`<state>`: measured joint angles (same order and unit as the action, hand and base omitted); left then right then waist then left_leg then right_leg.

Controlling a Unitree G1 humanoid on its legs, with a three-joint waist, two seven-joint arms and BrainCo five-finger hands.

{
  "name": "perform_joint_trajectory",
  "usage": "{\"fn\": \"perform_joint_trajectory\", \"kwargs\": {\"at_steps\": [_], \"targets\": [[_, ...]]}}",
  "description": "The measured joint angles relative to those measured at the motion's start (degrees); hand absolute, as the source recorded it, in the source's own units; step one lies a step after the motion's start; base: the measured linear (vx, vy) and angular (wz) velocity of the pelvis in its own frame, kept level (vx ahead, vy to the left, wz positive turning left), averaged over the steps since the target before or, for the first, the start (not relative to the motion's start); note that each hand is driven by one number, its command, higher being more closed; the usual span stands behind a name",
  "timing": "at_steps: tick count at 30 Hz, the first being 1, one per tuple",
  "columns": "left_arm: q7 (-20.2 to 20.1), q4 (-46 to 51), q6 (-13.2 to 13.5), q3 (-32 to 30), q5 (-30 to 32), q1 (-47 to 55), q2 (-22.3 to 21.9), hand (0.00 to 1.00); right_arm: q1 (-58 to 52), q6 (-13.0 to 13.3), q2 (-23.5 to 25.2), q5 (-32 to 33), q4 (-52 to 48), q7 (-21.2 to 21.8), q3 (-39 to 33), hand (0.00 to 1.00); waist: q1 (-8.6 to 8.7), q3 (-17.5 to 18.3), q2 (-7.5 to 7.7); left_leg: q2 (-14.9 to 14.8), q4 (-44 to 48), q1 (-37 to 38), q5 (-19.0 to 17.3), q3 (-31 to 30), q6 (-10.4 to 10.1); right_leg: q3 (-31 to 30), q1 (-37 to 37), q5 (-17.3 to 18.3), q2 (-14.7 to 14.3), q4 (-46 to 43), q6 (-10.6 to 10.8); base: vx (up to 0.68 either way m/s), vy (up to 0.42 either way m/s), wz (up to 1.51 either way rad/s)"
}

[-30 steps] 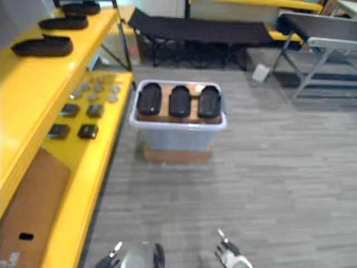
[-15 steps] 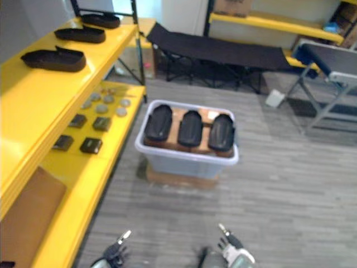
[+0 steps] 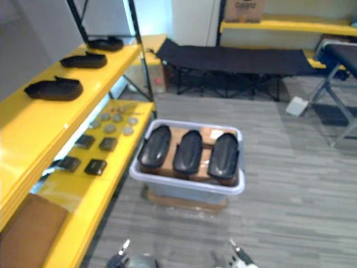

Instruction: Walk over and take plastic housings, then place them on the shelf

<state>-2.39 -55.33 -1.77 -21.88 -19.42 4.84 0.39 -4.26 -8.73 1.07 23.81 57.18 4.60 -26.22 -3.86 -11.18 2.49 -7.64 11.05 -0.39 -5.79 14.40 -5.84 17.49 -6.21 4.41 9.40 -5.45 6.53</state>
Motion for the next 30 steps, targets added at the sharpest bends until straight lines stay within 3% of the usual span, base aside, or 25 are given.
{"fn": "perform_joint_trajectory", "kwargs": {"at_steps": [2, 6, 8, 10, 12, 14, 15, 17, 18, 20, 22, 27, 30], "targets": [[-0.1, -0.1, 0.5, 1.4, 2.4, -1.0, 0.5, 0.00, -0.4, 0.2, 0.4, -0.4, 0.2, -0.1, -1.5, 0.00, 0.07, 0.1, 0.99, 1.8, -1.6, 0.5, 0.5, 0.1, 0.4, 0.3, -0.3, -0.4, 1.6, 0.6, 0.7, 0.12, 0.112, 0.11], [-0.2, 0.0, 0.7, 5.3, 4.2, -1.4, 0.9, 0.00, -2.5, 5.4, 1.1, -4.6, 0.2, 2.1, -2.1, 0.00, 0.24, 0.0, 0.43, 4.2, -6.5, 3.9, 2.1, 0.2, 1.1, 1.5, -2.2, -0.9, 3.2, 1.6, 1.4, 0.07, 0.076, 0.07], [0.1, 0.0, 0.4, 7.2, 4.0, -0.8, 1.4, 0.00, -3.0, 11.3, 1.2, -11.5, -0.3, 4.1, 3.4, 0.00, 1.20, 0.1, 0.27, 5.1, -12.1, 5.9, 4.9, 0.1, 1.1, 1.6, -1.9, -0.9, 3.3, 2.0, 1.5, 0.01, 0.007, 0.02], [0.2, -0.1, 0.4, 8.1, 4.2, -0.6, 1.6, 0.00, -2.9, 15.2, 0.4, -15.6, -0.8, 5.3, 8.2, 0.00, 1.55, 0.1, 0.28, 5.4, -15.6, 7.1, 6.9, 0.0, 1.1, 1.8, -1.8, -0.9, 3.2, 2.5, 1.5, -0.02, -0.005, 0.04], [0.3, 0.0, 0.5, 12.2, 4.6, -0.4, 3.0, 0.00, -3.9, 20.6, -1.0, -23.2, -6.2, 7.0, 19.4, 0.00, 1.60, 0.1, 0.50, 5.6, -16.1, 6.7, 7.4, -1.6, 1.0, 2.9, -1.9, -0.7, 2.8, 2.6, 1.4, -0.07, -0.030, 0.22], [0.4, 0.2, 0.5, 15.2, 4.8, -0.3, 3.9, 0.00, -3.8, 23.7, -3.5, -27.1, -13.6, 9.3, 31.1, 0.00, 1.57, 0.2, 0.71, 5.6, -16.1, 6.2, 7.8, -2.1, 1.1, 3.1, -1.7, -0.7, 2.7, 2.5, 1.4, -0.07, -0.014, 0.18], [0.9, 0.2, 0.5, 16.4, 5.0, -0.3, 4.4, 0.00, -2.9, 26.3, -5.6, -28.7, -19.6, 11.5, 39.4, 0.00, 1.55, 0.4, 0.89, 5.6, -16.2, 6.2, 7.9, -2.5, 1.2, 3.3, -1.8, -0.6, 2.7, 2.3, 1.3, -0.07, 0.000, 0.14], [1.3, 0.2, 0.9, 17.1, 7.3, -0.4, 5.4, 0.00, 0.3, 28.9, -8.7, -28.1, -30.0, 15.9, 52.3, 0.00, 1.43, 0.8, 1.30, 5.6, -16.2, 6.0, 8.1, -3.0, 1.5, 4.0, -1.8, -0.5, 2.7, 2.0, 1.2, -0.06, 0.003, 0.17], [1.4, 0.2, 1.1, 18.1, 7.9, -0.4, 5.9, 0.00, 3.3, 29.4, -9.4, -26.6, -36.7, 17.9, 58.1, 0.00, 1.36, 1.3, 1.68, 5.6, -16.2, 5.4, 8.3, -3.5, 1.5, 4.3, -1.5, -0.6, 2.7, 2.0, 1.2, -0.04, 0.003, 0.21], [1.4, 0.2, 1.8, 18.1, 9.4, -0.6, 6.2, 0.00, 8.1, 29.1, -9.1, -22.8, -47.2, 18.9, 62.4, 0.00, 0.95, 1.7, 2.41, 5.7, -16.1, 4.8, 8.6, -4.4, 1.6, 4.8, -1.5, -0.7, 2.7, 2.0, 1.2, -0.02, 0.005, 0.19], [1.5, 0.4, 2.6, 17.9, 11.1, -0.7, 6.3, 0.00, 14.4, 27.2, -8.2, -18.4, -54.3, 16.7, 60.7, 0.00, 0.23, 2.1, 2.93, 5.8, -16.1, 5.2, 8.6, -4.3, 1.7, 4.6, -1.9, -1.2, 2.7, 2.2, 0.9, 0.00, 0.019, 0.01], [2.0, 2.4, 3.1, 18.1, 13.9, 0.0, 6.5, 0.00, 27.9, 19.7, -8.4, -7.6, -55.4, -3.2, 33.9, 0.00, -0.37, 2.2, 3.00, 5.4, -15.8, 7.0, 8.8, -2.4, 1.9, 2.5, -3.3, -4.4, 1.8, 4.3, -0.7, -0.03, 0.043, -0.18], [2.1, 2.5, 3.1, 18.1, 13.9, 0.2, 6.6, 0.00, 25.1, 16.5, -11.8, -6.1, -52.3, -8.0, 27.1, 0.00, 0.13, 2.0, 2.61, 5.4, -16.1, 7.4, 8.7, -1.5, 1.9, 2.1, -3.2, -4.3, 1.8, 4.5, -0.7, -0.07, 0.014, -0.19]]}}
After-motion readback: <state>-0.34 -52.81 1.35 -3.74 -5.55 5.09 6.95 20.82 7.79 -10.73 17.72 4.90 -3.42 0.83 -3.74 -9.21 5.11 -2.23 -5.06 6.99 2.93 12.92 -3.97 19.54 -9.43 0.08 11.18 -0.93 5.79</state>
